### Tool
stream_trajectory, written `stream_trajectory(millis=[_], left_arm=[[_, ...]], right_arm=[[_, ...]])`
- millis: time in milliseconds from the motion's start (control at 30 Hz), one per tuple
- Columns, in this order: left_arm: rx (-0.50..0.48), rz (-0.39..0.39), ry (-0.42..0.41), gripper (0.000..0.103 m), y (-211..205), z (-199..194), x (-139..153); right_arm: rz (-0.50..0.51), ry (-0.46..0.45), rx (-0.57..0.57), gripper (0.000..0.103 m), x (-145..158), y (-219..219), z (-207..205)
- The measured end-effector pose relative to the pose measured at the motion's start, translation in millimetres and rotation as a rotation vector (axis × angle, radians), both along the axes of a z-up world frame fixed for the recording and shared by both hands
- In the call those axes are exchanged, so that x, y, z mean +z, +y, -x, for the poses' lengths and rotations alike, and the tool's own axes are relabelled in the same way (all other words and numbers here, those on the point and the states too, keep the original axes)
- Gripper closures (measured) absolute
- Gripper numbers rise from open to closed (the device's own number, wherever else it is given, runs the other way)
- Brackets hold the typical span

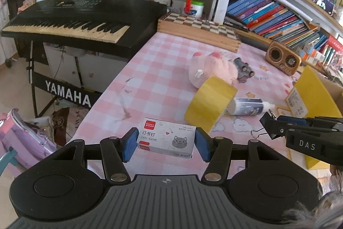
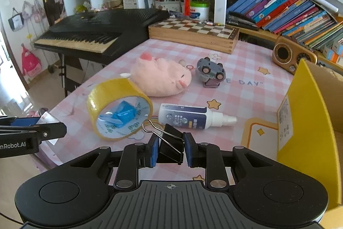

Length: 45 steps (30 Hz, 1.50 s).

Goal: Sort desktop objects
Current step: 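Close the left gripper on the staple box while the right gripper closes on the binder clip, then lift and carry the staple box and binder clip over the yellow box with both tools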

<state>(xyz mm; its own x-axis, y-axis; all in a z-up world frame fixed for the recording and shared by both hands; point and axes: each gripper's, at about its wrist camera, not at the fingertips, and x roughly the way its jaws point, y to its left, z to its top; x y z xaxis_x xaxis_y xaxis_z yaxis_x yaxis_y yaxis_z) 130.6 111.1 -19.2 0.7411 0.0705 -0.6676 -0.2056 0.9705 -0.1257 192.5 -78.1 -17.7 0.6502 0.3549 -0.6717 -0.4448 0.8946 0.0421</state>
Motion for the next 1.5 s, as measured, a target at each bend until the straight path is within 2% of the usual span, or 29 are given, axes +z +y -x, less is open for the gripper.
stream_trajectory(millis=[567,1067,1500], left_arm=[[-0.138,-0.002,-0.069,0.049,-31,63,27],[-0.34,0.0,-0.103,0.049,-78,110,31],[-0.534,0.008,-0.094,0.049,-123,117,29]], right_arm=[[-0.049,-0.025,-0.059,0.078,30,-37,81],[-0.061,-0.041,-0.229,0.078,32,-82,156],[-0.051,-0.022,-0.399,0.078,30,-120,194]])
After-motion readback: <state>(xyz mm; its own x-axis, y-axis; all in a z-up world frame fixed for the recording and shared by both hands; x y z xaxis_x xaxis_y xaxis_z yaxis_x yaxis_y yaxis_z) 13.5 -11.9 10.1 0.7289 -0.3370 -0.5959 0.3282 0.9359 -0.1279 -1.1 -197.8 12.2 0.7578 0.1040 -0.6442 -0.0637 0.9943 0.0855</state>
